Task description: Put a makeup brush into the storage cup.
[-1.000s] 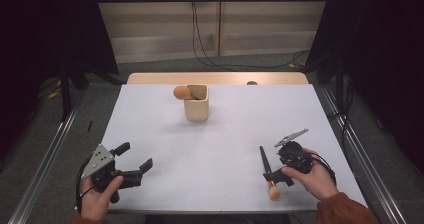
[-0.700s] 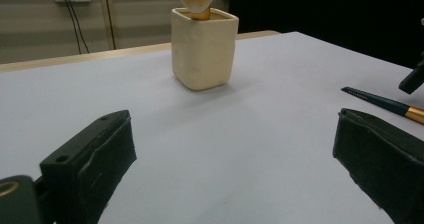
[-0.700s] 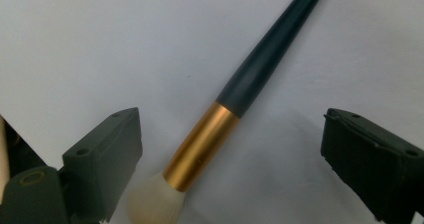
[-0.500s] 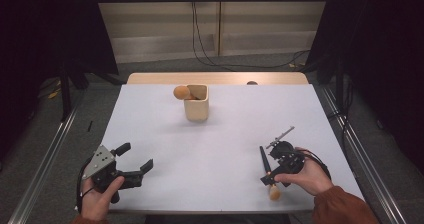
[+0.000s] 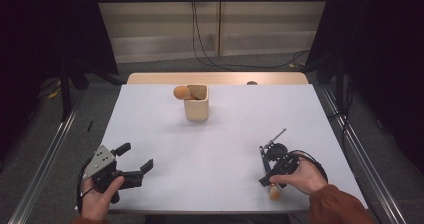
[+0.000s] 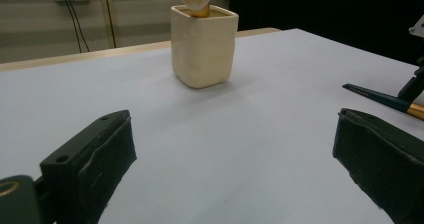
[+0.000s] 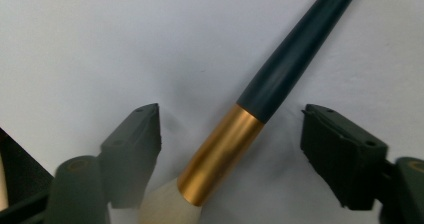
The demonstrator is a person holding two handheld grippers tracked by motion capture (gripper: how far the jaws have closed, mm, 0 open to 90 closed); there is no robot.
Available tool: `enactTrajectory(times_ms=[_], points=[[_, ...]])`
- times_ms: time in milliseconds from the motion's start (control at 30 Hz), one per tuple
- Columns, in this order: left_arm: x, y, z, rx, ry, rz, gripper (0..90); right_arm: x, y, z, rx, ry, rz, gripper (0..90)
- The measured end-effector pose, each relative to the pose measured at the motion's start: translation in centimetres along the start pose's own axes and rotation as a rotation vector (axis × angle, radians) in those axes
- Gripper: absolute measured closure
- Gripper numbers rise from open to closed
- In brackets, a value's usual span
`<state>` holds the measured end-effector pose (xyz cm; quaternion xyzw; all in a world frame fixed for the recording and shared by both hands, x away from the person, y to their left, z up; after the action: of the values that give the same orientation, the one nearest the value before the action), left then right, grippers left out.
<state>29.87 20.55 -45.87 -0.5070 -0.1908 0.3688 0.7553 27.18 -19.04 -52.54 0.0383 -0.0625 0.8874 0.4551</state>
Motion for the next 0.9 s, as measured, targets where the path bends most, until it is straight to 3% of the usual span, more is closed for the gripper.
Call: enactTrajectory(times_ms=[300,400,567,700,900], points=[[0.1,0.0,0.0,0.0,-0.008,0.002,3.0,0.2,0.5,0.0,0.035,0.007,-0.019,38.4],[0.2,0.1,-0.1,0.002,-0.009,0.0,3.0,0.4,0.8,-0.1,0.05,0.019,0.007,43.5],[0.1,0.1,-0.2,0.005,-0.006,-0.002,3.0,0.4,0.7,-0.1,0.085,0.081,0.021,52.6],[0.2,0.1,-0.2,0.005,-0.015,-0.005,2.6,0.6,0.7,-0.1,0.114,0.096,0.044,57.5],[0.2,0.1,-0.2,0.005,-0.013,-0.005,2.6,1.2,0.7,0.0,0.107,0.088,0.051,70.9]])
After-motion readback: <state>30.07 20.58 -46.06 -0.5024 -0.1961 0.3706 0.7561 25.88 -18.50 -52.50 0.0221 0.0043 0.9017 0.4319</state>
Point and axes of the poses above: each handheld gripper's, and its own axes: z roughly backward along the jaws, y roughly out of its underside, x roughly to its left, the point moved 8 cm from there along -z, roughly forward along the jaws, and after that the axes turned 7 degrees about x, right-handed, at the moved point
